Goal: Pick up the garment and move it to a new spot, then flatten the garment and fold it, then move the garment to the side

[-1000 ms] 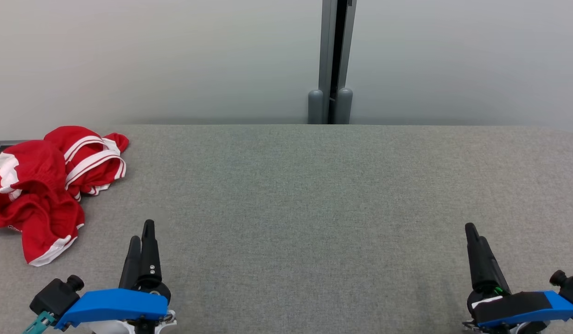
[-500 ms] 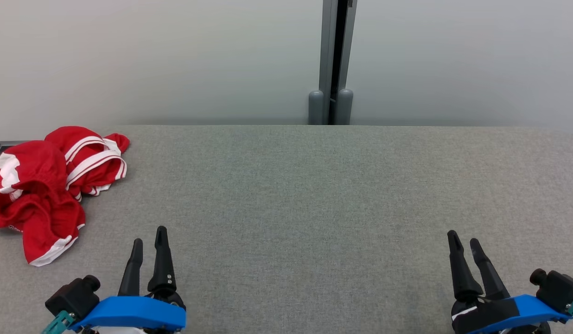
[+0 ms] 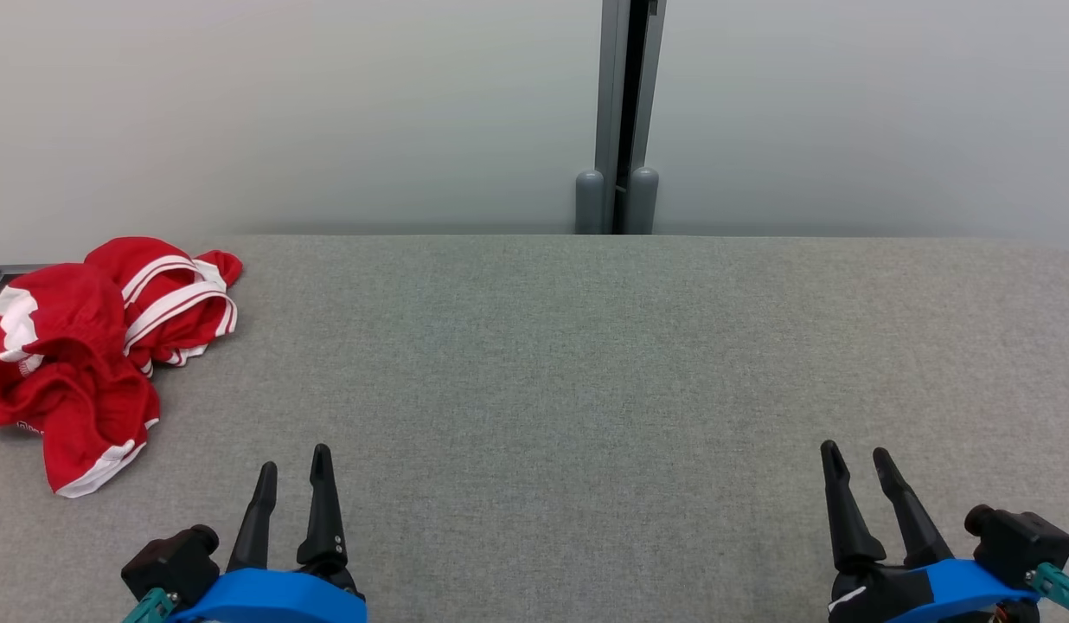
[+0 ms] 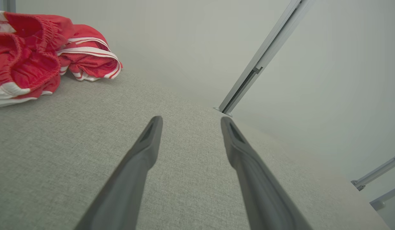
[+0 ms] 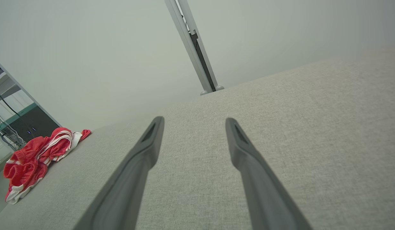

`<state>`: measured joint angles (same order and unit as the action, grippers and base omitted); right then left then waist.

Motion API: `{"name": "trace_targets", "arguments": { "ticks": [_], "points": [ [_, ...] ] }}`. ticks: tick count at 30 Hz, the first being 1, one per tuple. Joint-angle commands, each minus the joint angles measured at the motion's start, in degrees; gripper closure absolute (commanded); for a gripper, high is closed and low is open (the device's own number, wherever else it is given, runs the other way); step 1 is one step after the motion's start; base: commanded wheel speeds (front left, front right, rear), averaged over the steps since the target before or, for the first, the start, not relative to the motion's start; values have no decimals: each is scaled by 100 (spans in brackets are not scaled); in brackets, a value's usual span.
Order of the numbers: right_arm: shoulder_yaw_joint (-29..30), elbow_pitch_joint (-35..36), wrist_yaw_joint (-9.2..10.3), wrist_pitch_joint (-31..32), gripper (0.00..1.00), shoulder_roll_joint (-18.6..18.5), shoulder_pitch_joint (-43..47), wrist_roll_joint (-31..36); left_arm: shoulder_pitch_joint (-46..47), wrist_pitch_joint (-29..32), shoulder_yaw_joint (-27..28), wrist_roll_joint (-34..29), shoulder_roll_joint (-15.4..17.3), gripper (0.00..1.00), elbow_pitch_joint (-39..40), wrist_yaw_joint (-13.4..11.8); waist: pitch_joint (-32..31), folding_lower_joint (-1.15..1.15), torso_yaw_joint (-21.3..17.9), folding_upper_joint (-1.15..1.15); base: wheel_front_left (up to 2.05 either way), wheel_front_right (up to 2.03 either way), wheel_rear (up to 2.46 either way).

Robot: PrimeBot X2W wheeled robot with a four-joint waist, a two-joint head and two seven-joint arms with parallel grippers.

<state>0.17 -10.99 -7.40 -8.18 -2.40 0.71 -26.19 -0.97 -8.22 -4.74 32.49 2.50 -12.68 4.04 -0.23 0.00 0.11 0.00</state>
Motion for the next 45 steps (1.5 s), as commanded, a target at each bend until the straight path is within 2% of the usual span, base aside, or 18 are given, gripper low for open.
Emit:
{"name": "trace_targets", "arguments": {
  "ticks": [1,18,45],
  "points": [
    [-8,31,-9,-63,0,-47,44,197,27,-58,-33,-166,40,0,11,-14,-3,0,3,0,0,0,0],
    [28,11,-11,-294,0,-55,113,1152,12,-288,-75,-978,43,0,-366,-69,-29,0,41,0,0,0,0],
    [89,-161,-9,-614,0,-63,215,2331,37,-608,-137,-1937,45,0,-751,-133,-10,0,91,0,0,0,0]
  ]
}}
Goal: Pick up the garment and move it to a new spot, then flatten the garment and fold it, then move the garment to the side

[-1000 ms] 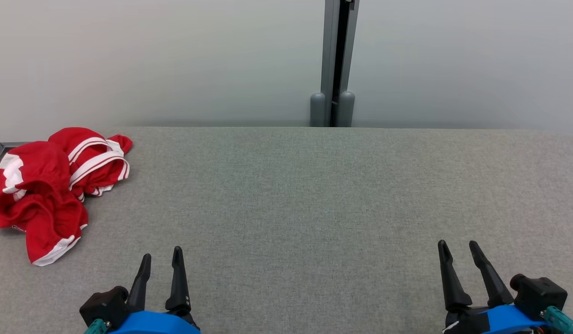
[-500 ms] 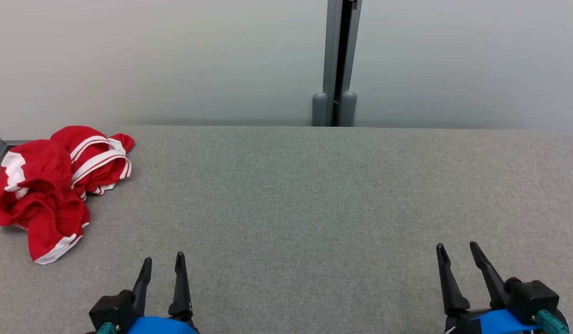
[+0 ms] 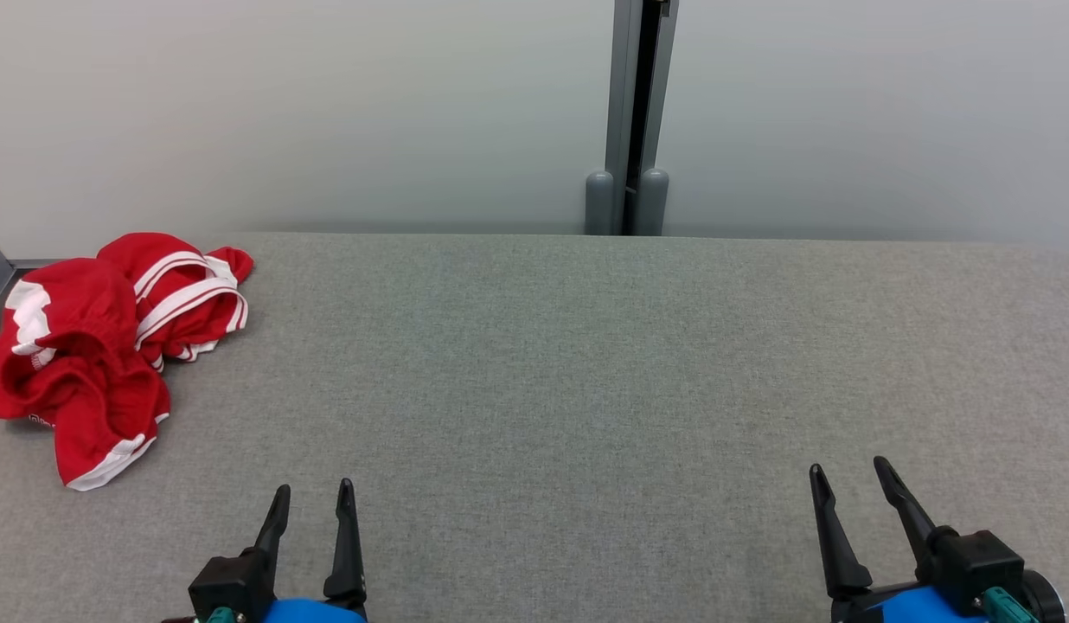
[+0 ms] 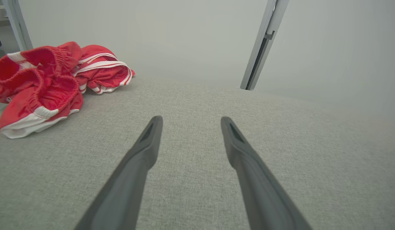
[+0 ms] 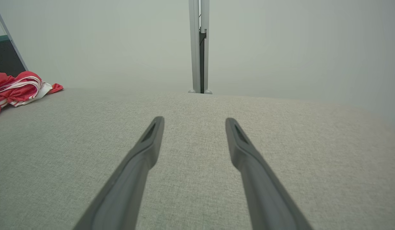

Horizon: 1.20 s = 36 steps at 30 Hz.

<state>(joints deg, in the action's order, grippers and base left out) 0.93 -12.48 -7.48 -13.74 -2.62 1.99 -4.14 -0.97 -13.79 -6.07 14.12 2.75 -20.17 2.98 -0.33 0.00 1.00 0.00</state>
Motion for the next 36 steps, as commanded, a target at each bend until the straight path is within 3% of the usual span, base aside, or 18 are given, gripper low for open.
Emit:
{"name": "trace_targets", "arguments": {
  "ticks": [1,10,36],
  "points": [
    [12,-35,-2,-81,0,-42,93,197,32,-66,-15,-168,20,0,-28,-31,2,0,6,0,0,0,0],
    [-18,-100,-2,-160,0,-43,104,530,31,-154,-38,-456,20,0,-113,-53,1,0,19,0,0,0,0],
    [-15,-102,-2,-156,0,-43,86,449,106,-150,-90,-358,19,0,-276,-50,-3,0,57,0,0,0,0]
  ]
}}
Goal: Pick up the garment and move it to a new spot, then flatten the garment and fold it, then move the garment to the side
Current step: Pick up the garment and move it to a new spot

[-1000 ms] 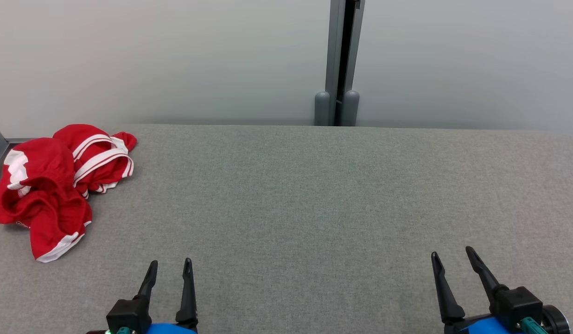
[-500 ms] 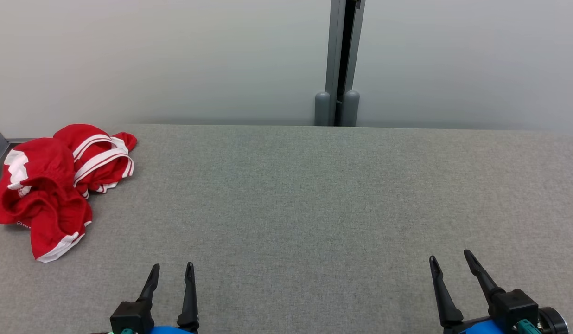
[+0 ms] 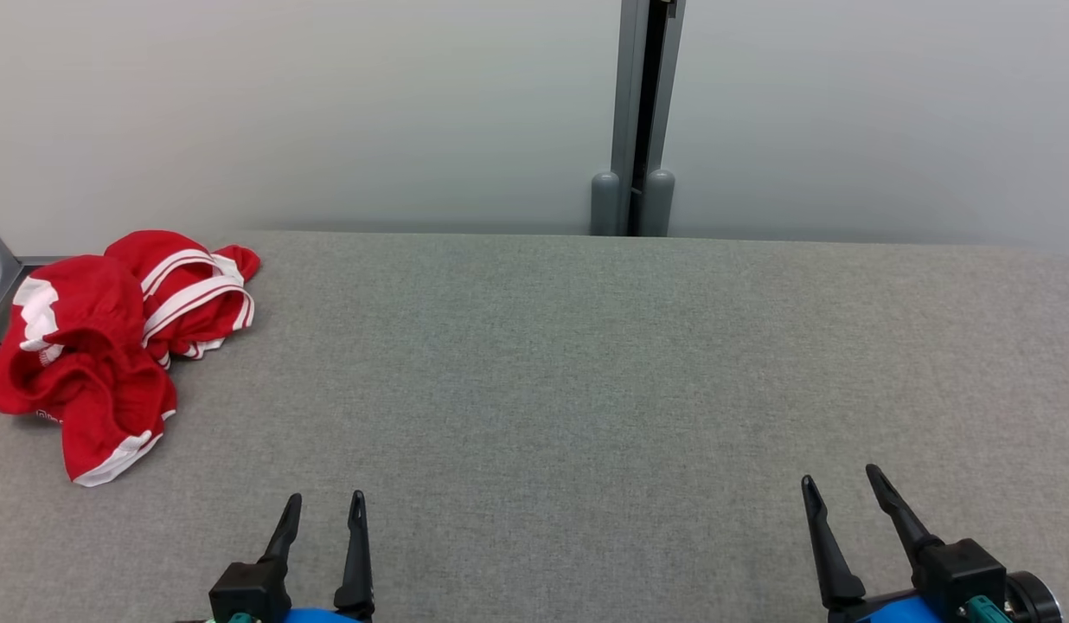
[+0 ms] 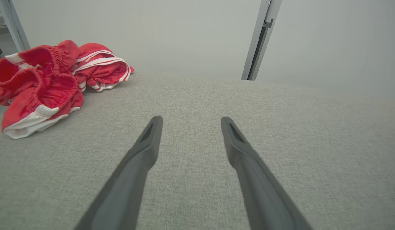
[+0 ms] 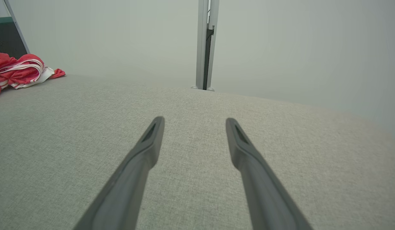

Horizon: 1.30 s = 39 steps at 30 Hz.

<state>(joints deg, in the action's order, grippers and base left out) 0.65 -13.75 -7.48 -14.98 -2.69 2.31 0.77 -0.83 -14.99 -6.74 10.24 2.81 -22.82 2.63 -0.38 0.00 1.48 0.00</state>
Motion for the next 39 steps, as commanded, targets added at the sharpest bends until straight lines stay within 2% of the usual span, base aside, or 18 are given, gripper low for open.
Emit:
{"name": "trace_targets", "arguments": {
  "ticks": [1,7,18,24,31,36,39],
  "points": [
    [26,33,-2,-32,0,-36,68,-43,96,-29,-32,26,15,0,-13,-8,3,0,39,0,0,0,0],
    [49,42,-2,-31,0,-34,119,-36,150,-29,-42,19,14,0,18,-15,31,0,349,0,0,0,0],
    [-17,45,-2,-28,0,-32,-9,-68,207,-29,58,-42,29,0,22,-31,81,0,1745,0,0,0,0],
    [-165,1,-2,-28,0,-33,-96,-94,131,-29,188,-34,34,0,70,-39,69,0,2288,0,0,0,0],
    [-269,16,-2,-28,0,-33,-126,-50,23,-29,311,-21,28,0,134,-54,104,0,2432,0,0,0,0],
    [-193,38,-2,-28,0,-33,-171,46,17,-29,385,32,19,0,241,-143,235,0,2295,0,0,0,0],
    [-131,72,-2,-28,0,-33,-206,130,87,-30,614,343,20,0,395,-240,362,0,2168,0,0,0,0]
  ]
}}
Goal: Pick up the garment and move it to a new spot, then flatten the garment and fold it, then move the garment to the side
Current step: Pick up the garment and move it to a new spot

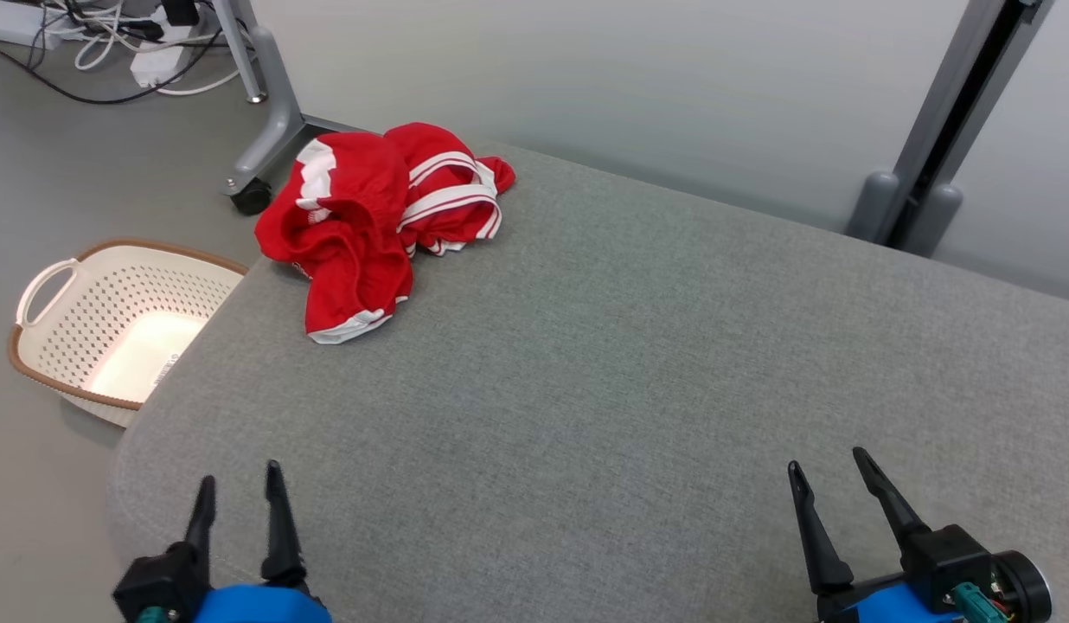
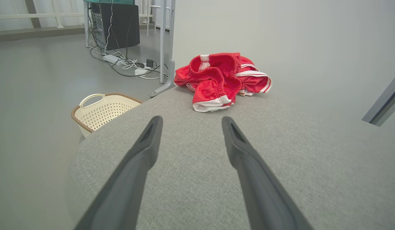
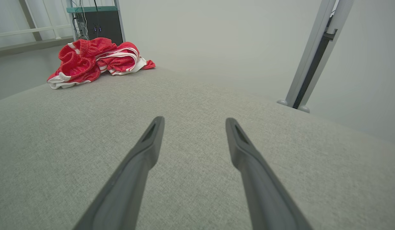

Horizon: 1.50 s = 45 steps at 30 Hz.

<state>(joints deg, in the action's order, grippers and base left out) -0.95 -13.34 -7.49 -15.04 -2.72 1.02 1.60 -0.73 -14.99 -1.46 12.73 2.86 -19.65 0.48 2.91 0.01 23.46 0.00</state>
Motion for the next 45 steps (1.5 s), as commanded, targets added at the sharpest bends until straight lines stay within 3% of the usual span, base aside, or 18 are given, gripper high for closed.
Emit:
{"name": "trace_targets", "arguments": {
  "ticks": [1,6,11,14,20,27,30,44,45],
  "points": [
    [48,42,-1,-22,0,-29,-93,77,141,-29,156,222,6,0,165,-59,77,-1,-72,0,0,0,0],
    [156,105,-1,-21,0,-28,-189,251,675,-30,593,374,82,0,480,-160,320,-1,-254,0,0,0,0],
    [159,174,-1,-22,0,-29,-337,425,1813,86,852,336,568,0,388,-185,594,-1,-446,0,0,0,0],
    [52,223,-1,-22,0,-30,-502,545,2566,421,949,399,938,0,67,-124,843,-1,-627,0,0,0,0],
    [-193,254,-1,-21,0,-30,-868,720,3753,1067,1094,754,1333,0,-882,58,1395,-1,-1066,0,0,0,0],
    [-372,263,-1,-22,0,-29,-1136,776,4264,1459,921,805,1462,0,-1996,216,1893,-1,-1489,0,0,0,0],
    [-371,268,-1,-22,0,-29,-1160,789,4366,1514,918,833,1481,0,-2429,168,2047,-1,-1608,0,0,0,0],
    [-441,267,-1,-13,0,-34,-1281,742,5011,915,942,818,1803,0,-3322,112,2433,-1,-1920,0,0,0,0],
    [-447,256,-1,-12,0,-34,-1283,733,5060,852,963,850,1822,4,-3363,118,2432,-1,-1936,0,0,0,0]
  ]
}}
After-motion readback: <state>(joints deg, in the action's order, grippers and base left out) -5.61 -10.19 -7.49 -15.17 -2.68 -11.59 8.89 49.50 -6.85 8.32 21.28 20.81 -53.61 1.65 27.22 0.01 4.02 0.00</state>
